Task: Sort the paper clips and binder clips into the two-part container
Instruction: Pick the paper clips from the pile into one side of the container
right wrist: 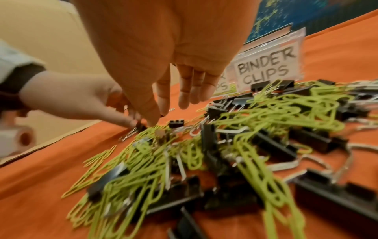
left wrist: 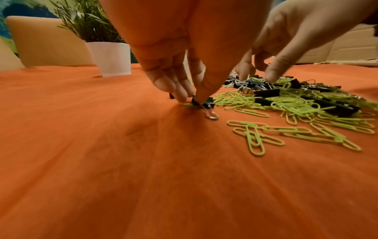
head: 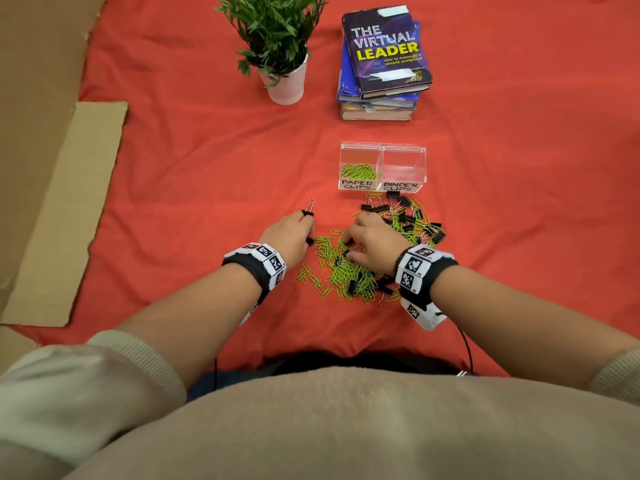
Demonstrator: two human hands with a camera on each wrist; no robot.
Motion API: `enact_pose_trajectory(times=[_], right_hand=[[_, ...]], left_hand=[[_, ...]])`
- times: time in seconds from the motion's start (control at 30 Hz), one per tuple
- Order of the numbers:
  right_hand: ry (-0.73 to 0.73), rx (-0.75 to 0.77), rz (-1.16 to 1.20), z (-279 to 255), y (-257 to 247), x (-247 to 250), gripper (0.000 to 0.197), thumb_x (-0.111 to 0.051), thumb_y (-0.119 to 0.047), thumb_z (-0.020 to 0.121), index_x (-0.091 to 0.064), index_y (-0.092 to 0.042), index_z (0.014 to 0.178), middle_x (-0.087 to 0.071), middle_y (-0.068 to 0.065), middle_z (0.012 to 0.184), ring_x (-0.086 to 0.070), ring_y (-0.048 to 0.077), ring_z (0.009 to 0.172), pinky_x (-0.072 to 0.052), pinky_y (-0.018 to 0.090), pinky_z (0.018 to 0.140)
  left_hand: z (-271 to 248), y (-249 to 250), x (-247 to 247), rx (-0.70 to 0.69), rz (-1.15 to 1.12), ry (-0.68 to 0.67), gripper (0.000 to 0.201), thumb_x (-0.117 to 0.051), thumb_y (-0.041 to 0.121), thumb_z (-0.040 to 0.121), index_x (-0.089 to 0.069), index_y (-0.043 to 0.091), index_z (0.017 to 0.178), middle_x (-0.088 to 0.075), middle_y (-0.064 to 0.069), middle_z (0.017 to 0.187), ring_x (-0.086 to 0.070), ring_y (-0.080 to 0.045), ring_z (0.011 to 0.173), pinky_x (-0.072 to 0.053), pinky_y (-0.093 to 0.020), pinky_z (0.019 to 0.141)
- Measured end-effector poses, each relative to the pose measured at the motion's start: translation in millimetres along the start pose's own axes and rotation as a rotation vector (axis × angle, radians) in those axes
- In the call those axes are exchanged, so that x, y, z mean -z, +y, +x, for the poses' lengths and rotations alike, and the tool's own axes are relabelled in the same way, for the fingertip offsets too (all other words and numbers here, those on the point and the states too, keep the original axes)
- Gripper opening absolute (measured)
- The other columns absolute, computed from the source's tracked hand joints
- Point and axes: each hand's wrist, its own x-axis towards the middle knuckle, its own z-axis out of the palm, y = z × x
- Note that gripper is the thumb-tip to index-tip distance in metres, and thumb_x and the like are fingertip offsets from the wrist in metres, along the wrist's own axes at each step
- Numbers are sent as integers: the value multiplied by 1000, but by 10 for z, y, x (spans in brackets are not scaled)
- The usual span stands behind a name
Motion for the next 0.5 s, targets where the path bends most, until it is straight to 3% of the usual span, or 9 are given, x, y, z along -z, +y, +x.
enact_pose_trajectory(times=[0.1,0.2,0.33,0.5], right_hand=[[-64,-6,-46,-2,-29,-56,30,-65,-33,84,-62,-17,109,-50,5,108,-42,22,111,-43,38,95],[-13,-80,-40,-10,67,-7,21,-60,-23,86,-61,-14,105,-51,6,107,-45,24,108,-45,38,93],[77,-159,-73,19,176,85,25,-57,-16,85,-61,-8,109,-52,10,110,-46,27,107,-42,37,94],[28,58,-77,122,-4,19,44,-57,-3,79,-57,-5,123,-54,11,115,-48,29,108,-43,41,96]], left_hand=[[30,13,24,0,-20,55,26,-53,11,83,-55,14,109,-52,-7,113,-51,-27,109,-47,-40,88],[67,53,2,-84,-1,-17,33,-58,20,82,-55,15,114,-53,-5,113,-49,-25,113,-43,-38,97],[78,105,-60,-157,68,-89,48,-63,29,82,-53,14,127,-51,-5,118,-46,-24,115,-40,-38,101],[70,150,-122,-177,149,-119,45,-64,28,85,-52,10,125,-49,-8,116,-48,-27,114,-40,-39,97]])
